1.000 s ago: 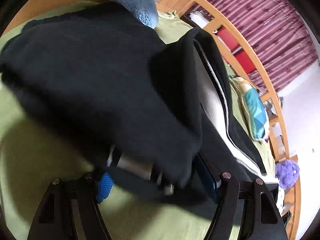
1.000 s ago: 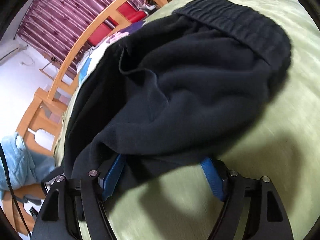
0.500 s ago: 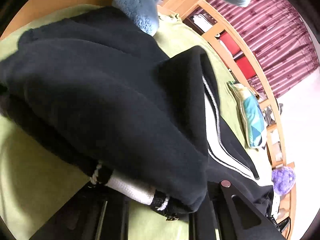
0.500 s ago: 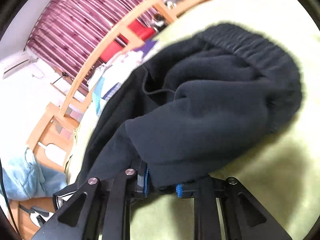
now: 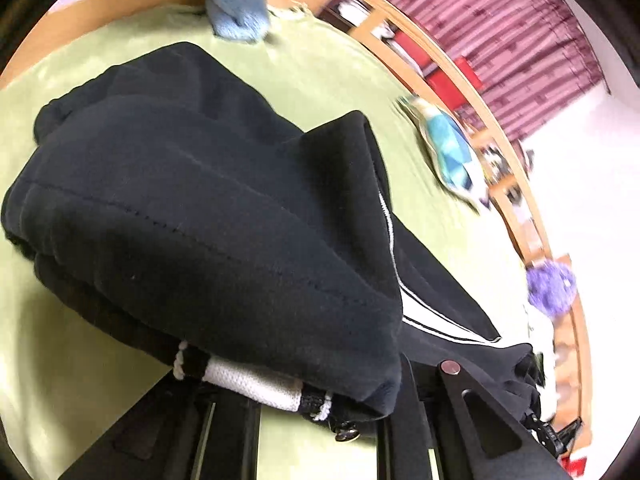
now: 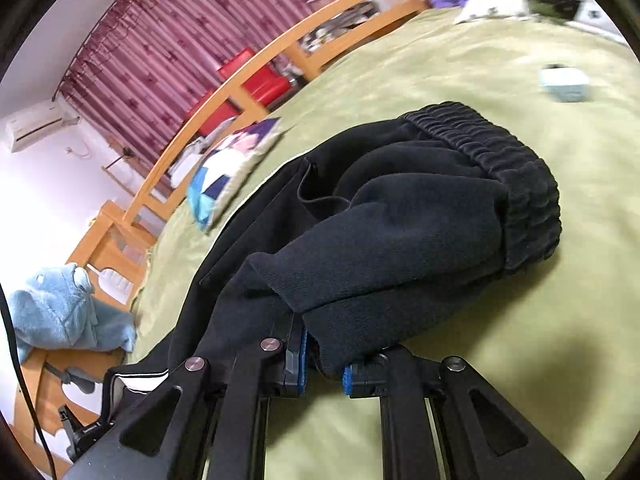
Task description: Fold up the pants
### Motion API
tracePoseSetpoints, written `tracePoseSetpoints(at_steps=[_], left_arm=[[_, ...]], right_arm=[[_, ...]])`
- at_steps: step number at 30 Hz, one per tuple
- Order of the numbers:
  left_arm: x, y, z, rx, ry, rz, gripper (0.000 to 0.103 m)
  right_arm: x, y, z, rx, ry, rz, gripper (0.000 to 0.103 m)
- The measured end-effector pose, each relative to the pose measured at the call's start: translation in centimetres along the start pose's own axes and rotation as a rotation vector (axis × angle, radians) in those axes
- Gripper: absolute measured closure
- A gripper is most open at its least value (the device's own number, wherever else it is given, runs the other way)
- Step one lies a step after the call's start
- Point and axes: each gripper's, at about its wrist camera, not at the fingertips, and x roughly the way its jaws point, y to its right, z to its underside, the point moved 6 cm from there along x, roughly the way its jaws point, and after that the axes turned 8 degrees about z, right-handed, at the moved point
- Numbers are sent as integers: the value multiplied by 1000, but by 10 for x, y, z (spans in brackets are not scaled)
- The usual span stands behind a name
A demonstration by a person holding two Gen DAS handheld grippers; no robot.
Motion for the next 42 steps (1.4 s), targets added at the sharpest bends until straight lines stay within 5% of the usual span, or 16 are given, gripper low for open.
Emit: tracePoseSetpoints(at_steps=[5,8,13,17,24,29,42], left_arm=[[-15,24,70,49,-102,60,89],[-17,28,91,112,-120,19,85],[-34,20,108,146,-196,-70,71],[-61,22,97,284,-164,-137,65],[-84,39,86,432,-96,-215,63],[-92,46,87,478,-22,-264,50],[-70,53,87,545,-18,-215,43]], right_arm=[[-63,67,8,28,25,98,89],[-68,93,28,22,-39,170,76],[-95,92,54,-102,-22,293,66],[-133,69,65,-227,52,351,56],[-163,16,80,-339,131,292,52],[-150,-11,96,-376,126,245,52],[-98,-56,121,-349,33,132,52]])
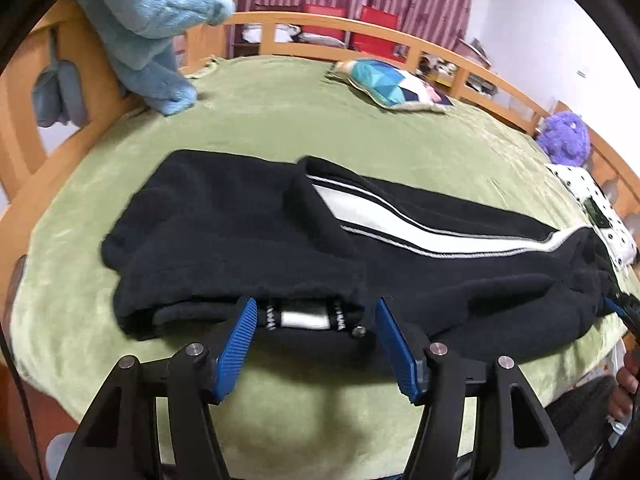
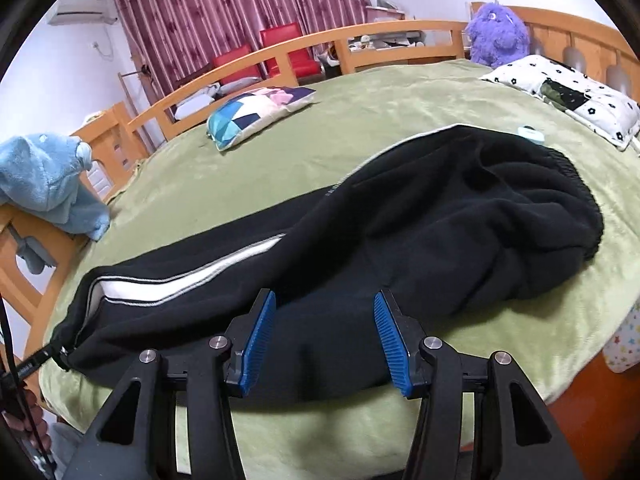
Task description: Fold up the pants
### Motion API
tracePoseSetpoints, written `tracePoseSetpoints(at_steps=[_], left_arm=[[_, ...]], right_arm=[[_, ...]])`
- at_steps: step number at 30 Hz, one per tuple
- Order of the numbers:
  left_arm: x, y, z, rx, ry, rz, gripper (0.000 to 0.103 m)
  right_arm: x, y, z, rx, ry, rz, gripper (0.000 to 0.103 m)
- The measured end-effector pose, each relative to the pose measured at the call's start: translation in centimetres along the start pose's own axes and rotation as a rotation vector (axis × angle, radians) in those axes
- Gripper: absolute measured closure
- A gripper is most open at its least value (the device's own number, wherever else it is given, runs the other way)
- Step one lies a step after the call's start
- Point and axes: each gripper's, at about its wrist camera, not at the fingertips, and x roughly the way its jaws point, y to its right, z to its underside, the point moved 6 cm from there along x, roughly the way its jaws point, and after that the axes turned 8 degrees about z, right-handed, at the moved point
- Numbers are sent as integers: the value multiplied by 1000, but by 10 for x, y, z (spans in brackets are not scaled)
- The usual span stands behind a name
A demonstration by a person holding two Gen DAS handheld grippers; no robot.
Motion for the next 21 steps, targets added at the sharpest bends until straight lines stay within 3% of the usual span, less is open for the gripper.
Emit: tracePoseSetpoints(at_steps=[4,7,8,9,10,12,19,21], left_arm=[[20,4,1,46,-22,-46,43],[27,4,2,64,-36,-54,48],[27,3,0,78,-30,-62,56],[26,1,-3,85,-25,-45,79],[25,-2,-8,65,-29,20,92],[22,-14,-21,19,0,49,93],[16,-86,-101,-45,166,-60,93],[22,-103,-118,-68,179,-81,94]], right_arm=[[3,-12,-3,15,4,-60,51],[15,-15,-1,20,-23,-46,50],[18,-17,0,21,-35,-49,50],[21,-18,1,20,-44,-55,50],[22,-20,1,11,-42,-48,50],[21,-20,1,-2,-29,-26,50],[21,-17,-1,24,-11,-14,50],[23,-17,-3,20,-12,6,50]])
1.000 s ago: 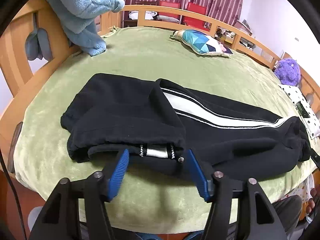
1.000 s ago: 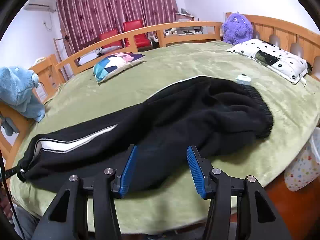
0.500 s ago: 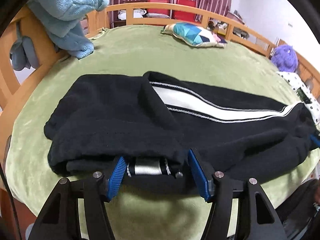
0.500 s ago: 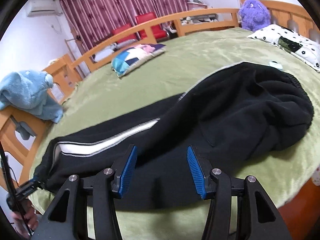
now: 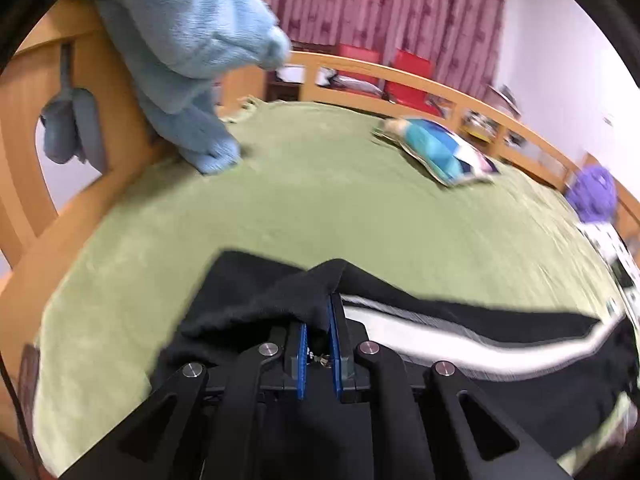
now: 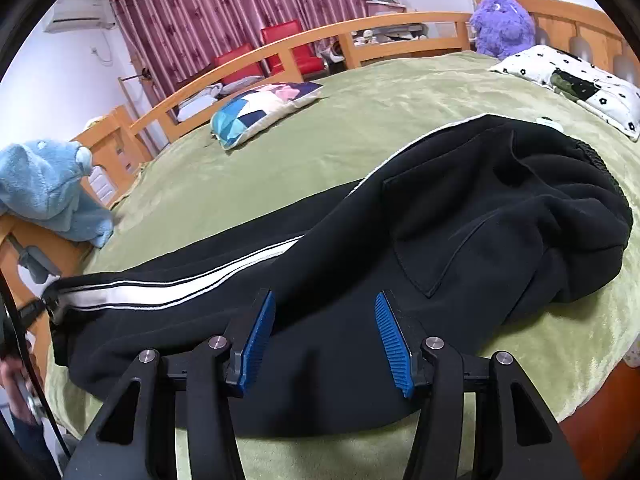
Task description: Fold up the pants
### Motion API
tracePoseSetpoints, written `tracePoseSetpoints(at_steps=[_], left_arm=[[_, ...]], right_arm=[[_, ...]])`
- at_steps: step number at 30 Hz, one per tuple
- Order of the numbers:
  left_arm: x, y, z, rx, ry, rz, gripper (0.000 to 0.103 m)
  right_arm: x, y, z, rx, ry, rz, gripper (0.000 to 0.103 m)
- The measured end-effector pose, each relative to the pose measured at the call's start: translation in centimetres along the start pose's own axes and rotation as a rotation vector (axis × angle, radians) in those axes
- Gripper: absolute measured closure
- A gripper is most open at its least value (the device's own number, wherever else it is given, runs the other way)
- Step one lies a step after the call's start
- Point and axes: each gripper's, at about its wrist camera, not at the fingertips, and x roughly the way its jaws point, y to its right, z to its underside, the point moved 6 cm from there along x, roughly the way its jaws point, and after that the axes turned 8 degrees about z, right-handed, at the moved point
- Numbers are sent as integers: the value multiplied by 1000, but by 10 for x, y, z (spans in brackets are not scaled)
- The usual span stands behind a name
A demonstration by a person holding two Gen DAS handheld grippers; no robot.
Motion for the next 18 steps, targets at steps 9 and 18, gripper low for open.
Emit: tracePoseSetpoints(at_steps=[9,18], left_arm=[[59,-38,-18,-83,-59,-74,91],[47,-20,-3,-3,-82,-162,39]], right_arm=[[1,-2,-9,-27,6,47,50],[34,-12,-43,-157,9,95,38]])
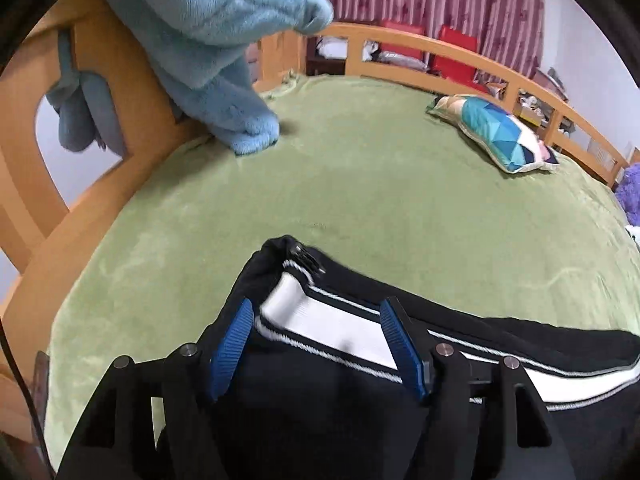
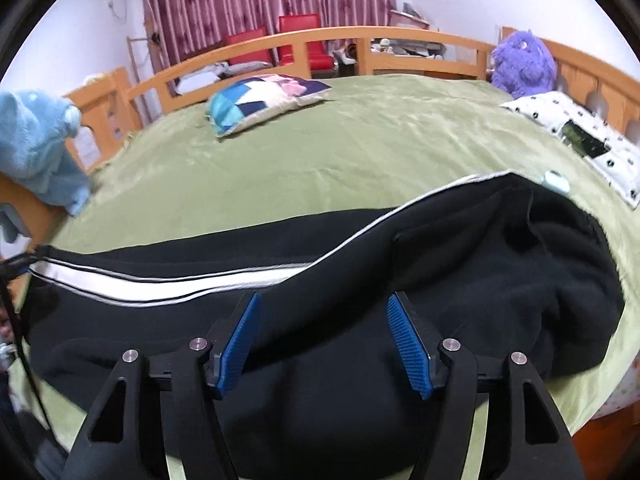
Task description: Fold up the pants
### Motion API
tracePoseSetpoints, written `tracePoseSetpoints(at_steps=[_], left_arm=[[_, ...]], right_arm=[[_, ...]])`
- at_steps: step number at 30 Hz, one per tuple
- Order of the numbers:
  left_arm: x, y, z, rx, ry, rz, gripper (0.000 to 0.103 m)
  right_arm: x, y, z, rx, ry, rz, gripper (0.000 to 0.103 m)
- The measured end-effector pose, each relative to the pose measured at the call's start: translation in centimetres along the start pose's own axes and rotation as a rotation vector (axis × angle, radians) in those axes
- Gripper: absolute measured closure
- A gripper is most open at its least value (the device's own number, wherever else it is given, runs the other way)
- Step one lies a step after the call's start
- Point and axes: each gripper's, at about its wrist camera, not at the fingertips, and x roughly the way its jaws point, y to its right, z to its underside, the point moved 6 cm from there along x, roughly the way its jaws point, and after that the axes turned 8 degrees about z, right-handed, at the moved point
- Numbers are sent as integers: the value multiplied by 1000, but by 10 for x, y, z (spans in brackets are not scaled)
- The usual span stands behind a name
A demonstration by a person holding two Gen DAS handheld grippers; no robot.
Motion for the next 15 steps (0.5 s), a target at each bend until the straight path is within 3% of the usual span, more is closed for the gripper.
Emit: tracePoseSetpoints(at_steps=[3,4,5,6,7,9,10,11,13,14,15], left_arm=[[-13,7,5,11,18,0,35],[-16,10,7,3,18,21,35],[-17,12,9,-2,11,43,35],[-18,15,10,-5,4,60,35],[-18,17,12,-8,-1,71,35],[-20,19,12,-1,8,66,35],[-21,19,13,2,14,62,35],[-22,19,14,2,16,58,35],[-21,17,16,-8,8,51,35],[-19,15,18,-20,2,52,35],[-17,13,19,-28,-7,51,35]], right_arm=[[30,6,-9,63,-89,-55,38],[40,7,-10,83,-113,-64,44],[50,7,-12,104,-129,-79,55],[62,4,-15,114,-148,-98,96],[69,-1,-21,108,-150,-123,99],[60,0,-44,124,-51,-168,100],[47,7,-62,194,34,-231,100],[43,14,-70,263,60,-261,99],[55,16,-71,274,19,-221,94],[70,11,-64,219,-28,-162,84],[90,3,-50,138,-122,-94,62]])
